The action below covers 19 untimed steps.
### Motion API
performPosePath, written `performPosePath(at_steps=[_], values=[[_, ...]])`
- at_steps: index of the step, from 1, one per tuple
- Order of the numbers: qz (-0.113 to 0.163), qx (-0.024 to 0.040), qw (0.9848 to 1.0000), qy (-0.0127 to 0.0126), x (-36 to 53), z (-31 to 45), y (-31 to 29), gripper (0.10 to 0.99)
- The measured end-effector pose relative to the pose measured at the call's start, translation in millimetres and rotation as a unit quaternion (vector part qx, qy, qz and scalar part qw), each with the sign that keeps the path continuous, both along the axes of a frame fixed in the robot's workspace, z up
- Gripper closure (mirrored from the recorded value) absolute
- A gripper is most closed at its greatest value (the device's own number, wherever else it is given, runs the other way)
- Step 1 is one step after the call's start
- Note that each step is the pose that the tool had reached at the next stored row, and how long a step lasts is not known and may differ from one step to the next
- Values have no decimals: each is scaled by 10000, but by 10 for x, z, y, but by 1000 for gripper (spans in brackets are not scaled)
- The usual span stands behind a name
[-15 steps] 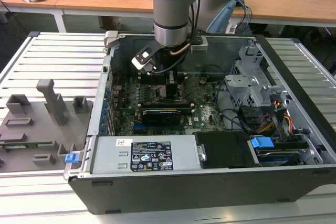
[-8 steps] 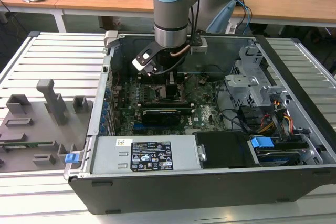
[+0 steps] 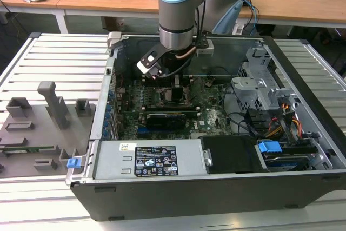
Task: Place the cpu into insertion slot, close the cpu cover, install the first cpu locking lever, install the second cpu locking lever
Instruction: 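Place the cpu into insertion slot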
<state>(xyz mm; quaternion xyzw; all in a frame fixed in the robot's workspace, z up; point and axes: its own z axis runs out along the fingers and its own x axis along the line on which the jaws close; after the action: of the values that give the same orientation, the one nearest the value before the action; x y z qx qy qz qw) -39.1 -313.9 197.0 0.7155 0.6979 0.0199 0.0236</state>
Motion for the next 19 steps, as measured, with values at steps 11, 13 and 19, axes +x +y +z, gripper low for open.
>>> performPosePath(at_steps=[11,13,19], values=[[0,1,10000,0,0,-3,-2,471],[0,2,10000,-1,0,-3,-7,471],[0,13,10000,0,0,1,-9,471]])
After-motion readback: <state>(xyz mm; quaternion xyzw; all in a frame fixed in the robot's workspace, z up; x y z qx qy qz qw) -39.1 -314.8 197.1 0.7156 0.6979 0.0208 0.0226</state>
